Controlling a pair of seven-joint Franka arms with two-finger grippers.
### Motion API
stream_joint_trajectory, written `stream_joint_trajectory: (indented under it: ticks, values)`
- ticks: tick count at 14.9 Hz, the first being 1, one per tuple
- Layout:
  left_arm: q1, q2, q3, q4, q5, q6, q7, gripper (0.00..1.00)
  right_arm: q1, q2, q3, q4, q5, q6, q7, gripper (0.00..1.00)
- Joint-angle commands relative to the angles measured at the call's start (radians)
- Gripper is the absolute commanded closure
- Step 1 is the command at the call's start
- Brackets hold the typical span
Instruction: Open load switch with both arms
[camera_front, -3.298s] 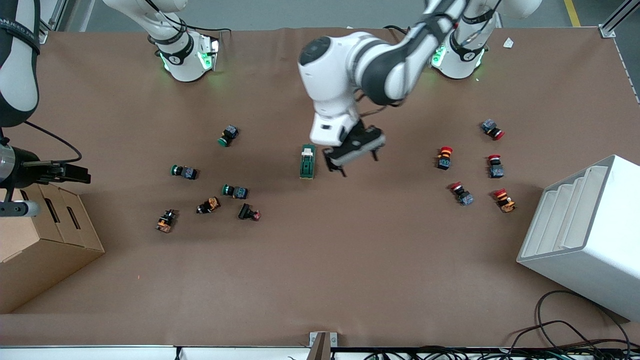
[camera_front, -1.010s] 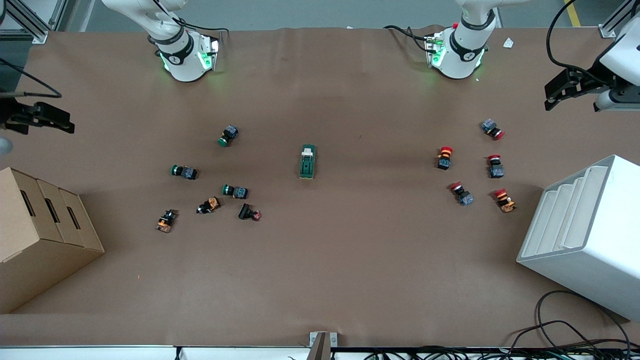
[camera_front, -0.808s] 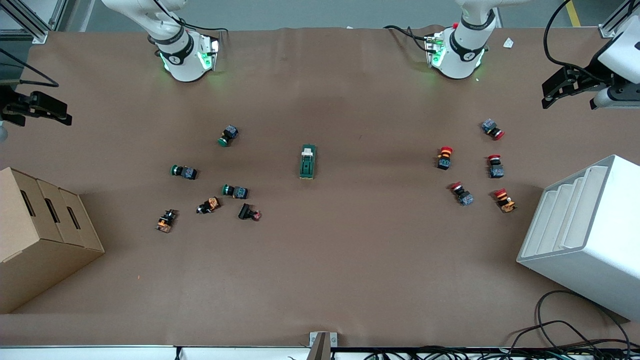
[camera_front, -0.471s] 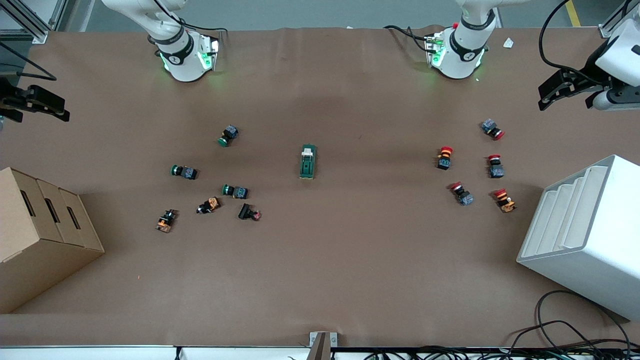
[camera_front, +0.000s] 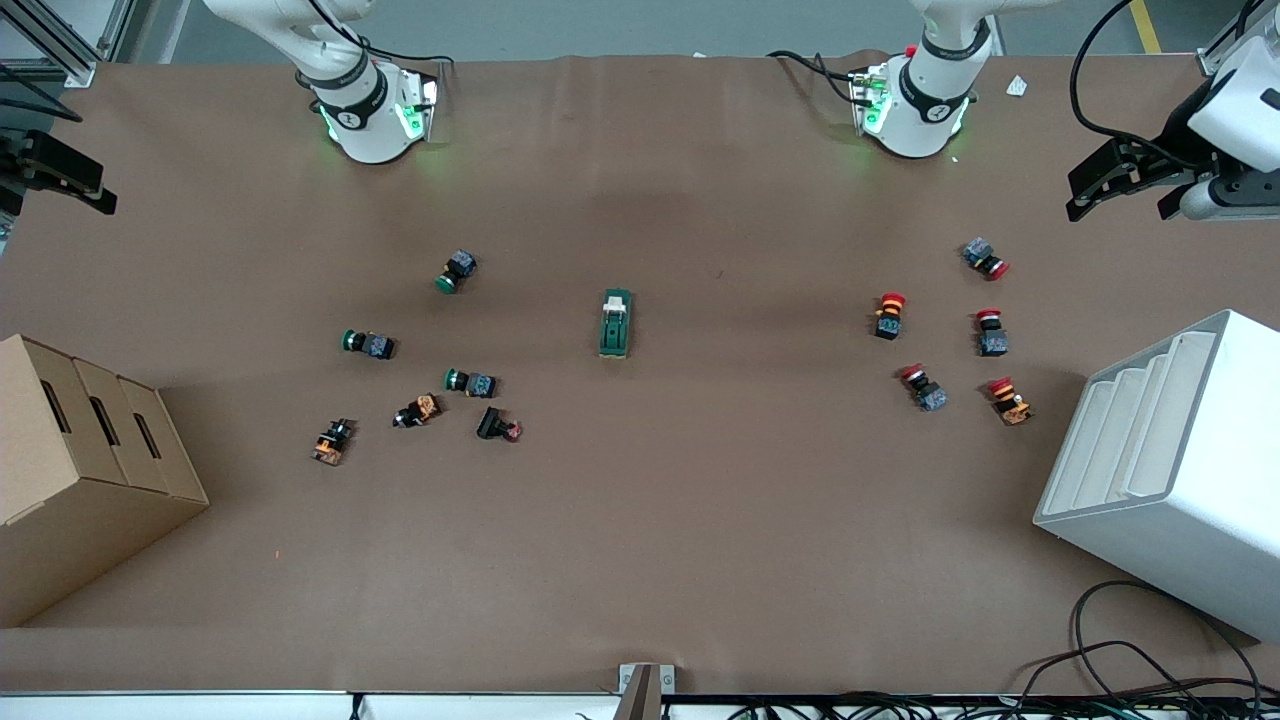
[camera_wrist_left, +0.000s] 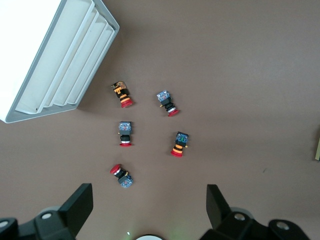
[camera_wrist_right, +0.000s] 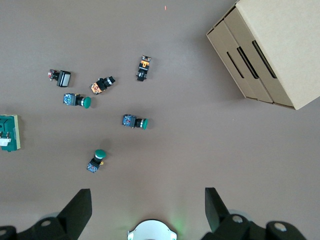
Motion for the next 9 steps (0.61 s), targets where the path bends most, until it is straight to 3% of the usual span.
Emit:
stream_joint_trajectory:
  ticks: [1, 9]
  values:
    - [0.001, 0.006, 0.000, 0.021, -0.014, 0.002, 0.022, 0.00, 0.004, -0.026, -0.005, -0.037, 0.014, 0.017, -0.001, 0.00]
    - [0.001, 0.026, 0.000, 0.055, -0.014, -0.026, 0.014, 0.00, 0.004, -0.025, 0.001, -0.028, 0.014, 0.024, -0.001, 0.00]
